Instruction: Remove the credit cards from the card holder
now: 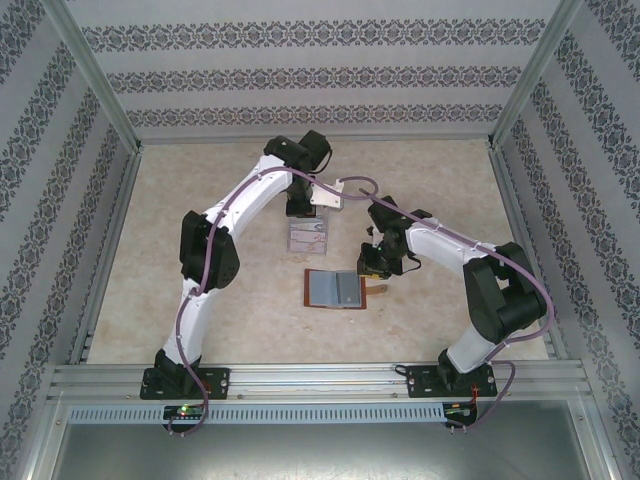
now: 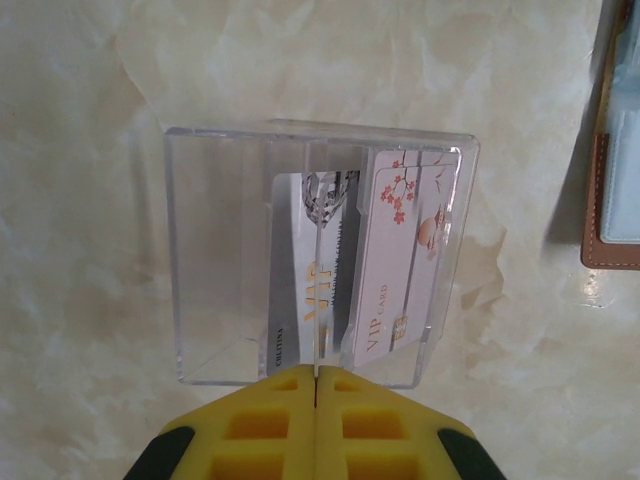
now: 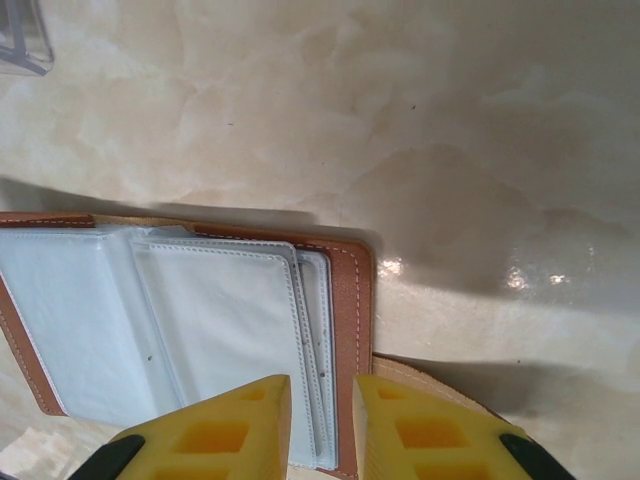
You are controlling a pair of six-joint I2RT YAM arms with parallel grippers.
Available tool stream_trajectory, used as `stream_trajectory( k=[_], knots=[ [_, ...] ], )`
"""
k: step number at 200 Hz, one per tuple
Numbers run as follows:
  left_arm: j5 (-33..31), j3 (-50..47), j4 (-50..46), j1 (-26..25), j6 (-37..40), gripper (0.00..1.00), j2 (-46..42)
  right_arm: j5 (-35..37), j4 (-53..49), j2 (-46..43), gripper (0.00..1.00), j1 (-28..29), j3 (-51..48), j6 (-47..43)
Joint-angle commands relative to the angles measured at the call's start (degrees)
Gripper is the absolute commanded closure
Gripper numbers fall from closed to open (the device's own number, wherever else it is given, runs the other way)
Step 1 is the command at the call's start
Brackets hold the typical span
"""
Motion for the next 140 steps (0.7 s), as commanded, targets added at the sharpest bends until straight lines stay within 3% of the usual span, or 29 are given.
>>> stream_trajectory(
  k=[1,71,115,140],
  knots=[
    [-0.71,1.94,-3.21,0.55,2.26,1.0,1.44,0.44,-1.21,-0.64,0.76,-0.85,0.32,-0.75],
    [0.1,3.0,-3.39,0.52,2.72,1.0,5.06,0.0,-1.21,-0.48,0.76,-2.0,-0.21,-1.51],
    [-3.04,5.93,-4.02,0.66,3.55,0.8,6.23,-0.09,-1.23,-0.46,0.76,-2.49,-0.23,-1.84],
    [-3.5,7.68,-3.26,0.63,3.98,0.77,5.74,-0.08,-1.12,-0.81,0.76,-2.56,-0.42,-1.67]
  ],
)
